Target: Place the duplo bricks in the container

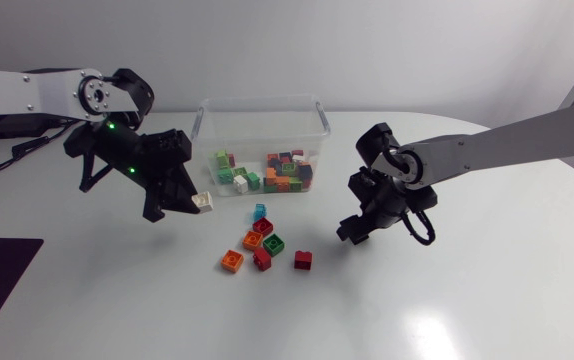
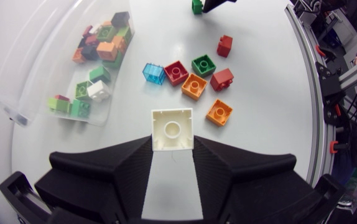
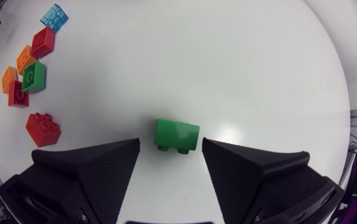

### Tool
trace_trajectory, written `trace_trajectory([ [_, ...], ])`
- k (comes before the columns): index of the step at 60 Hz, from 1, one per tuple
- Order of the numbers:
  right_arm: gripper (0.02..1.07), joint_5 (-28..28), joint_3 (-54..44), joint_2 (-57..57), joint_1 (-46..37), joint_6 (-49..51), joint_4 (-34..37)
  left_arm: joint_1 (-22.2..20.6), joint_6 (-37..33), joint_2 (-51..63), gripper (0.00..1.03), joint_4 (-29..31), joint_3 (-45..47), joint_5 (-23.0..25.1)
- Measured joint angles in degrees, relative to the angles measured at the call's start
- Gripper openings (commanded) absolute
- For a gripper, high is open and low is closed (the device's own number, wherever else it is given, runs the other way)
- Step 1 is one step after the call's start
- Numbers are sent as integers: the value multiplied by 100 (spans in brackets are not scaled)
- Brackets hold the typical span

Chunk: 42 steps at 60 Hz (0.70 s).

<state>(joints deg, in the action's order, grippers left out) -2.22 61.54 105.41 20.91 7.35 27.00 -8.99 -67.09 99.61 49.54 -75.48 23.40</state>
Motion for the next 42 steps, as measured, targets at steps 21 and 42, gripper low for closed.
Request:
trace_trajectory([
  [21, 57, -87, 120, 109, -2, -33, -22, 68, 393, -533, 32, 11, -138, 345],
  [42, 48, -83, 142, 186, -2, -33, -162, 101, 1231, -533, 32, -658, -728, 614],
])
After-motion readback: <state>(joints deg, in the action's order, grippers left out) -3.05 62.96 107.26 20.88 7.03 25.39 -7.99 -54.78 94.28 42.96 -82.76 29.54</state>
